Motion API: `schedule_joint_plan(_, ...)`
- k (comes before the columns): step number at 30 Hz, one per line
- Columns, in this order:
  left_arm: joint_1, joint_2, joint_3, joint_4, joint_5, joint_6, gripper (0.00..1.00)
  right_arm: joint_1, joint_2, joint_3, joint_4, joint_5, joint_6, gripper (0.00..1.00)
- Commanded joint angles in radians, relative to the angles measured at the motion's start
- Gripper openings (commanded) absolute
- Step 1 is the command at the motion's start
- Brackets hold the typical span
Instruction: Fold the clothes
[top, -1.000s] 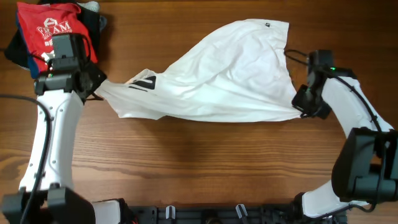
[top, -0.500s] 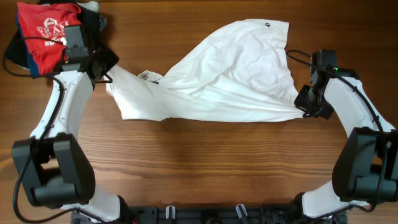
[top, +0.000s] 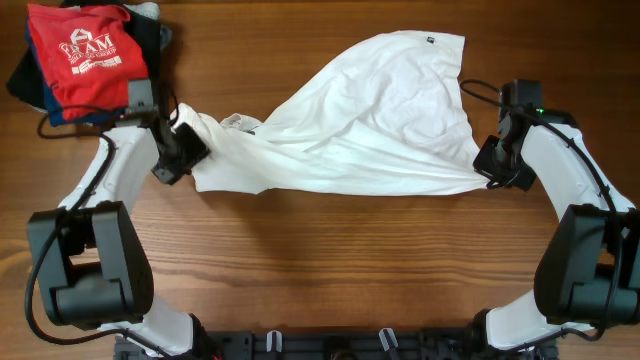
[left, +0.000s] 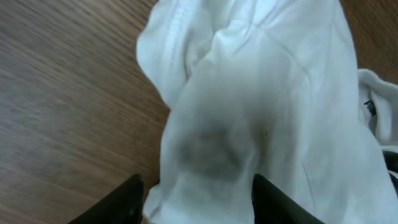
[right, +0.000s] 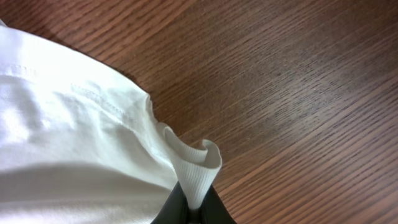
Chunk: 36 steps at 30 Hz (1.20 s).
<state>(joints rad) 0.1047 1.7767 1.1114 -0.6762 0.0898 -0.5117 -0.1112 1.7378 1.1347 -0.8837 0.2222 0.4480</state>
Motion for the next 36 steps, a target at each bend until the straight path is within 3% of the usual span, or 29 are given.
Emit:
schedule_joint_plan(1, 0.004, 0.004, -0.090, 0.052, 0.044, 0.010, 0.54, 0.000, -0.011, 0.000, 0.001, 0.032, -0.004, 0.04)
schedule_joint_plan(4, 0.004, 0.004, -0.134, 0.101, 0.044, 0.010, 0.52, 0.000, -0.010, 0.000, 0.001, 0.032, -0.004, 0.04)
schedule_joint_plan(5, 0.004, 0.004, -0.135, 0.106, 0.044, 0.010, 0.44, 0.000, -0.011, 0.000, 0.001, 0.032, -0.004, 0.04)
schedule_joint_plan(7, 0.004, 0.004, -0.135, 0.121, 0.052, 0.011, 0.15, 0.000, -0.011, 0.000, 0.001, 0.032, -0.004, 0.04)
schedule_joint_plan(8, 0.004, 0.003, -0.134, 0.128, 0.061, 0.011, 0.05, 0.000, -0.010, 0.000, 0.001, 0.032, -0.004, 0.04)
schedule_joint_plan(9, 0.004, -0.002, -0.134, 0.127, 0.076, 0.011, 0.04, 0.000, -0.010, 0.000, 0.001, 0.032, -0.004, 0.04)
schedule_joint_plan(14, 0.005, -0.171, -0.097, 0.027, 0.078, 0.064, 0.04, 0.000, -0.011, 0.000, 0.005, 0.032, -0.004, 0.04)
schedule_joint_plan(16, 0.005, -0.338, -0.051, -0.021, 0.078, 0.064, 0.04, -0.001, -0.016, 0.003, 0.014, -0.003, -0.006, 0.04)
schedule_joint_plan(21, 0.005, -0.613, -0.006, 0.068, 0.078, 0.063, 0.04, -0.002, -0.124, 0.105, -0.004, -0.066, -0.076, 0.04)
schedule_joint_plan(26, 0.032, -0.669, 0.105, 0.114, 0.123, 0.064, 0.04, -0.037, -0.320, 0.266, -0.090, -0.098, -0.138, 0.04)
schedule_joint_plan(30, 0.035, -0.619, 0.104, -0.063, 0.132, 0.060, 0.04, -0.039, -0.350, 0.266, -0.111, -0.105, -0.158, 0.04)
schedule_joint_plan(32, 0.022, -0.535, 0.099, -0.199, 0.192, 0.060, 0.11, -0.039, -0.320, 0.266, -0.129, -0.104, -0.158, 0.04)
schedule_joint_plan(34, -0.004, -0.424, 0.098, -0.315, 0.242, 0.060, 0.31, -0.039, -0.290, 0.265, -0.134, -0.104, -0.158, 0.04)
schedule_joint_plan(36, -0.040, -0.293, 0.098, -0.385, 0.257, 0.060, 0.43, -0.039, -0.264, 0.265, -0.139, -0.104, -0.158, 0.04)
